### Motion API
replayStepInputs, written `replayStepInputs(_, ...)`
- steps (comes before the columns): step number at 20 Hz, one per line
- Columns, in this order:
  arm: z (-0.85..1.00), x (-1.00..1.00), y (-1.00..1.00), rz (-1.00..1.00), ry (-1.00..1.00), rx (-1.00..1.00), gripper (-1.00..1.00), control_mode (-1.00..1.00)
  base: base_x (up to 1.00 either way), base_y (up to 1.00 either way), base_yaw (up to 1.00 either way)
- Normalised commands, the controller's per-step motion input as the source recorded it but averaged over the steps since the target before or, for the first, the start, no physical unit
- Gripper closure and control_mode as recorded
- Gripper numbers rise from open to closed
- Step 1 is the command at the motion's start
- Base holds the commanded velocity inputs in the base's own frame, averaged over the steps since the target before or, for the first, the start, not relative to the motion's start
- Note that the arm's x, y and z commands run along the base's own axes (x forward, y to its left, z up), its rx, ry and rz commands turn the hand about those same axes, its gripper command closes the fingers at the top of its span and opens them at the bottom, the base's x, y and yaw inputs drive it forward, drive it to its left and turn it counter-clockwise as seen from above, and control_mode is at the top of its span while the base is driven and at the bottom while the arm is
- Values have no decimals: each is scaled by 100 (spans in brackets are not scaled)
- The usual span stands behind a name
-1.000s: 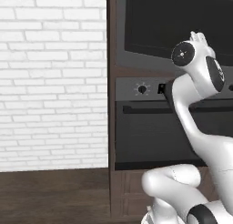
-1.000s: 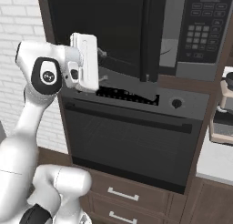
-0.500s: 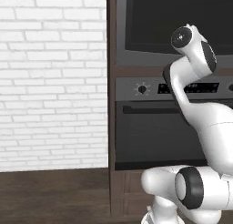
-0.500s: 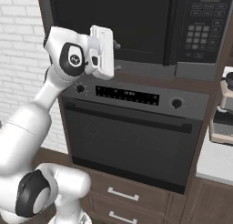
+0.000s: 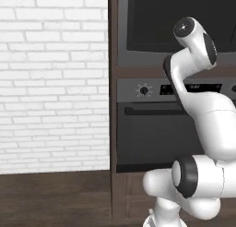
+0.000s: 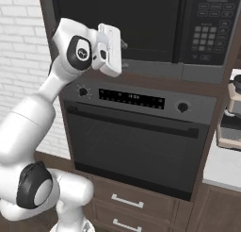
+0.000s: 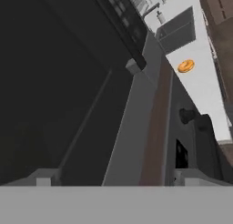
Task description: Pick the onion from the sink and place it in the bowl. Then pick the bowl and place it in the microwave. Then close the microwave door and press the start button.
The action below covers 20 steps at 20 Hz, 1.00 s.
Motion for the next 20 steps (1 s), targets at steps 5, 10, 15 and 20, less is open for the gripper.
replayStepInputs(5, -22, -41, -25, 1, 1, 6, -100, -100, 0, 0, 0)
replayStepInputs(10, 5, -100, -87, -3, -7, 41, -100, -100, 0, 0, 0)
replayStepInputs(15, -3, -56, -100, 0, 0, 41, -100, -100, 0, 0, 0)
replayStepInputs(20, -6, 0, -100, 1, -10, 37, -100, -100, 0, 0, 0)
